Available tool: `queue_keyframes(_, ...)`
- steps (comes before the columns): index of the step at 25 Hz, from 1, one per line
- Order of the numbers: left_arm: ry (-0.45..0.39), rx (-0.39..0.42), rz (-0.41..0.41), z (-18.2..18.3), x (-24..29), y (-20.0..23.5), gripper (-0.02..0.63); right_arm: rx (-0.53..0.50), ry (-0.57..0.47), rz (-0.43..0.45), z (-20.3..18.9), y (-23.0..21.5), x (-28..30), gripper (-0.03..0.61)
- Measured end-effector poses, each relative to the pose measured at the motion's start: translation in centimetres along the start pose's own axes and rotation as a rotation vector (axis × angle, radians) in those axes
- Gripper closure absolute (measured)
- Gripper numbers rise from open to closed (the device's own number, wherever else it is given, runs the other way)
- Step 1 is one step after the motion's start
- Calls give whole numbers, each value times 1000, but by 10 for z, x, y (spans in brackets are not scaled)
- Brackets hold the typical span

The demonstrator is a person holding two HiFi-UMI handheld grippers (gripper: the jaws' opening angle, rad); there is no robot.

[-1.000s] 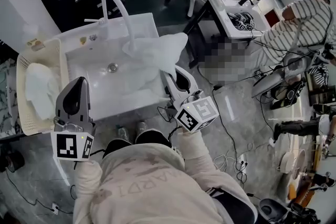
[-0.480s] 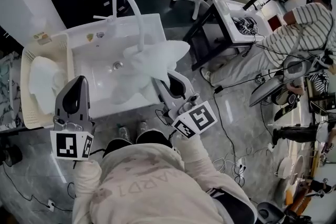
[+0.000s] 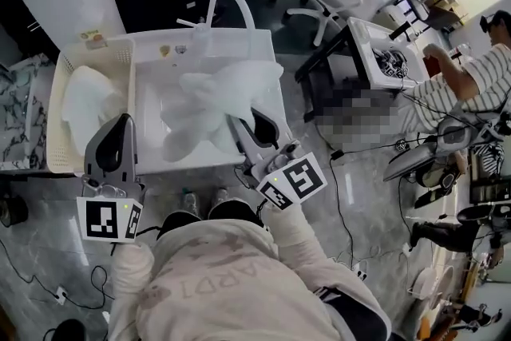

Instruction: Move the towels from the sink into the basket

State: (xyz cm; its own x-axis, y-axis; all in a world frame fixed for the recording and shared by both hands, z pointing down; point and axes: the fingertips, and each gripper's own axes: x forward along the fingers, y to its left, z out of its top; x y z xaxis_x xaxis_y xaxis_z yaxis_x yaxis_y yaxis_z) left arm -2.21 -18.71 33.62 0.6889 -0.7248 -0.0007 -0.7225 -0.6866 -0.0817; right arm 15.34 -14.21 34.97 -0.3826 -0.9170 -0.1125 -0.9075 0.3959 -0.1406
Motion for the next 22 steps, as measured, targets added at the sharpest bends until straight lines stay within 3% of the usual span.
queue_keyframes(22, 3, 7, 200, 0, -71, 65, 609, -23, -84, 129, 46, 57, 83, 502)
